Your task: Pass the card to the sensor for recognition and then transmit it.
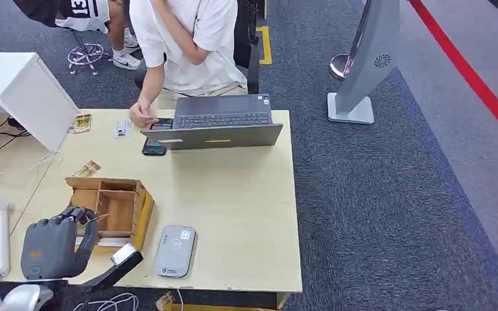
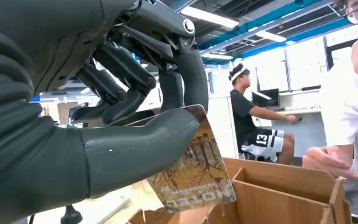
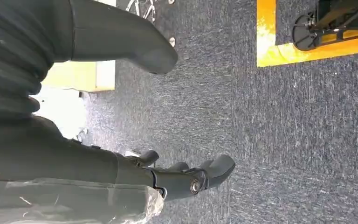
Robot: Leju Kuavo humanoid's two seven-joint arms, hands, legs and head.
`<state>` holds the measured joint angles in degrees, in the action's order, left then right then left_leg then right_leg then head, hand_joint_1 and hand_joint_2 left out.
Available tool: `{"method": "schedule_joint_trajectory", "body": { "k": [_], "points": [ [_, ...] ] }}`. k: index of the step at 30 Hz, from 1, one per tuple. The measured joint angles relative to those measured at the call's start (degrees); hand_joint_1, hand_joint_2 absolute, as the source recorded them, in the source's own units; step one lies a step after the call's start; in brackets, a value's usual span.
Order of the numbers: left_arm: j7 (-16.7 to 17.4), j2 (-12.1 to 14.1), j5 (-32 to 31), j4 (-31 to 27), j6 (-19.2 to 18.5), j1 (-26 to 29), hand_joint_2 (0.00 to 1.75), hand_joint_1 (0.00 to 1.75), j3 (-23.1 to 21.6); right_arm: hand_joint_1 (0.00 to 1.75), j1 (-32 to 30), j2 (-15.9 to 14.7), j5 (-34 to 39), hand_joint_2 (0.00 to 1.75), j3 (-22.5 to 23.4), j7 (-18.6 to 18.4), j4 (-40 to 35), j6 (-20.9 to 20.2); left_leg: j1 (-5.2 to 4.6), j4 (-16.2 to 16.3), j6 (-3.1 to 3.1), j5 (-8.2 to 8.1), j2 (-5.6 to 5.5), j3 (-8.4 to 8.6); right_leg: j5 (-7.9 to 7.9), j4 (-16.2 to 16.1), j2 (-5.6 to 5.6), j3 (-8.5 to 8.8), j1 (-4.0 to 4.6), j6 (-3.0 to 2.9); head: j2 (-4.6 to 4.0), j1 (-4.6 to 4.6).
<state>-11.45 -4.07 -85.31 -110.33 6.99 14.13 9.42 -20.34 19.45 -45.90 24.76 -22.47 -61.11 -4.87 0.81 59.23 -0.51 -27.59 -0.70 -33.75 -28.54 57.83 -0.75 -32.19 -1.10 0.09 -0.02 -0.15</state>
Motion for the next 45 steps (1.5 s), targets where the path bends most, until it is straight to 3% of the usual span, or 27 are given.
{"method": "schedule_joint_trajectory", "body": {
  "k": [22, 31, 33, 36, 38, 41, 45],
  "points": [
    [0.13, -0.31, 0.11, -0.53, -0.02, -0.04, 1.75, 1.75, -0.37, 0.00, 0.00, 0.00, 0.00, 1.75, 0.04, 0.00, -0.02, 0.02, 0.00, 0.00, 0.00, 0.00, 0.00, 0.00, 0.00, 0.00, 0.00, 0.00, 0.00, 0.00, 0.00, 0.00],
    [2.69, -0.48, 1.84, -3.82, -5.20, -1.90, 1.75, 1.75, -1.75, 0.00, 0.03, 0.00, -0.46, 1.75, 0.04, -0.11, -0.02, -0.68, 0.00, 0.01, 0.00, 0.00, 0.00, 0.01, 0.00, 0.00, 0.00, -0.06, 0.00, 0.00, 0.00, -0.02],
    [4.52, 0.02, -0.16, -4.55, -4.40, -4.88, 1.75, 1.75, -2.46, 0.00, 0.06, 0.00, -0.94, 1.75, 0.09, 0.32, 0.02, -1.59, 0.00, 0.06, 0.01, 0.03, -0.11, 0.06, 0.00, -0.04, 0.10, -0.32, 0.00, 0.00, 0.00, 0.00],
    [8.25, 3.79, -4.00, -1.33, -5.01, -20.48, 1.75, 1.75, -6.08, 0.00, 2.14, 0.00, -1.05, 1.75, 0.68, 2.56, 2.65, -0.06, 0.12, 0.02, -0.02, 0.36, -0.76, -0.27, 0.20, 0.00, 0.73, -0.22, 0.03, -0.10, 0.00, 0.20],
    [9.64, 5.22, -4.44, 0.50, -5.62, -26.94, 1.75, 1.75, -8.48, 0.00, 3.39, 0.00, -1.14, 1.75, 1.12, 2.95, 4.65, 0.66, 0.06, 0.01, -0.08, 0.39, -0.50, -0.09, 0.29, 0.06, 0.49, -0.08, 0.04, -0.16, 0.00, -0.02],
    [10.91, 6.58, -4.57, 1.86, -5.62, -30.67, 1.75, 1.75, -11.68, 0.00, 3.66, 0.00, -1.40, 1.75, 1.38, 3.06, 6.62, 1.16, 0.05, 0.02, -0.08, 0.40, -0.22, -0.04, 0.34, 0.08, 0.20, -0.08, 0.03, -0.15, 0.00, 0.02],
    [11.96, 8.13, -4.57, 2.43, -5.33, -31.73, 1.75, 1.75, -13.84, 0.00, 3.89, 0.00, -2.34, 1.75, 2.01, 3.19, 8.37, 1.20, 0.03, 0.02, -0.04, 0.33, -0.11, -0.07, 0.34, 0.08, 0.09, -0.09, 0.02, -0.15, 0.00, 0.00]
  ]
}}
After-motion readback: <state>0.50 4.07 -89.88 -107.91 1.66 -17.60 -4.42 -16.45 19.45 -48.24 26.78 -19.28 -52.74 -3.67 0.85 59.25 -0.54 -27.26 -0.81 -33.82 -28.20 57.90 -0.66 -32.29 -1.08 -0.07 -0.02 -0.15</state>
